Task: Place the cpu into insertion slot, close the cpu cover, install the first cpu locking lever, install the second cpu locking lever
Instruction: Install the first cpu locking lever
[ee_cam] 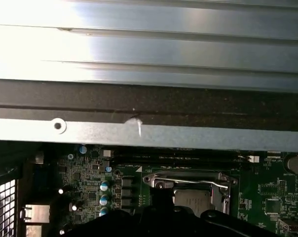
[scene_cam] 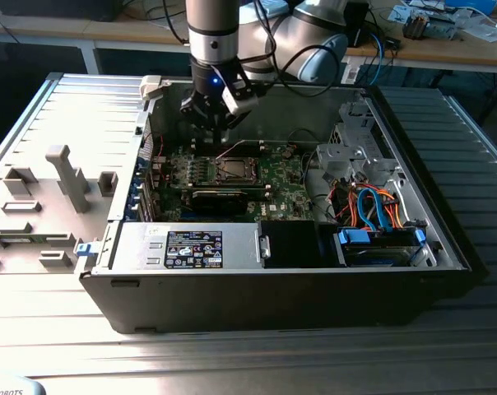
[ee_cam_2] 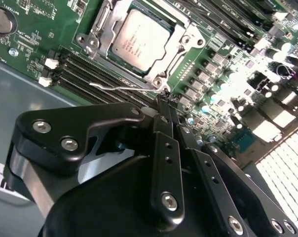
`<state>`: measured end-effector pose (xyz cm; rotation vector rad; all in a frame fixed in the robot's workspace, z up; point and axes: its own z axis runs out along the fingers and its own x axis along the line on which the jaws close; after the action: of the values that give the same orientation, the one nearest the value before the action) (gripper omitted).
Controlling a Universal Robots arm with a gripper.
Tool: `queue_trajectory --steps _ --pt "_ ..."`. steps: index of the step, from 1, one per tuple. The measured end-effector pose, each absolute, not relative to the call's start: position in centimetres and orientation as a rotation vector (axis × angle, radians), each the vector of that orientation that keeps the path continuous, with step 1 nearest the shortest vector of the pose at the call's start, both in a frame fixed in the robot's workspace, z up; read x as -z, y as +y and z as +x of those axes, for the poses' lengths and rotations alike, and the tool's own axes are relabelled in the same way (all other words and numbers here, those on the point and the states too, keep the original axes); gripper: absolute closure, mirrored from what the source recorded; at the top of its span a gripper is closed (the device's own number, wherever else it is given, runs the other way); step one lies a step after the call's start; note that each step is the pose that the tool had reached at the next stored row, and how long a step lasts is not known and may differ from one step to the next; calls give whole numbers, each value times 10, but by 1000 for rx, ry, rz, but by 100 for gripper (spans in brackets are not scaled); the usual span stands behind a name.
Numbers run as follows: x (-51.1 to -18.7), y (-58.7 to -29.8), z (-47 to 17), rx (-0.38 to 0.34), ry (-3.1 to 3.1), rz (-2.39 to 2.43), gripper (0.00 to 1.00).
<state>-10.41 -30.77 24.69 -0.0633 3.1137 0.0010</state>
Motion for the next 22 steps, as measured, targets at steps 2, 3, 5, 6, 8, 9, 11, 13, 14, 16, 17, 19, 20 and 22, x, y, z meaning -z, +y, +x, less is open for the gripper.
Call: queue_trajectory --steps 2,3,5,6,8,9,11,13,14,16,17,19,20,22 --pt "-245 -308 -103 -1 3114 -63 89" --pt "-245 -308 -102 -1 3114 -63 89" --pt "-242 -308 -98 -1 3114 -63 89" --pt "-241 -308 -96 -1 3114 -63 89" --pt "-239 -307 -94 -1 3114 -63 89" --pt "-237 -307 -92 -1 3114 -63 89" --pt "-233 -307 -89 -1 3114 -63 89" --pt "-231 -307 -87 -1 3114 -63 89" --pt "-229 -307 -86 -1 3114 -63 89" --pt "-228 -307 -84 -1 3114 -64 89" --pt "-226 -307 -82 -1 3114 -63 89" --pt "-224 -307 -80 -1 3114 -63 89" --pt "-223 -307 -79 -1 3114 -63 89" --pt "-221 -307 -77 -1 3115 -63 89"
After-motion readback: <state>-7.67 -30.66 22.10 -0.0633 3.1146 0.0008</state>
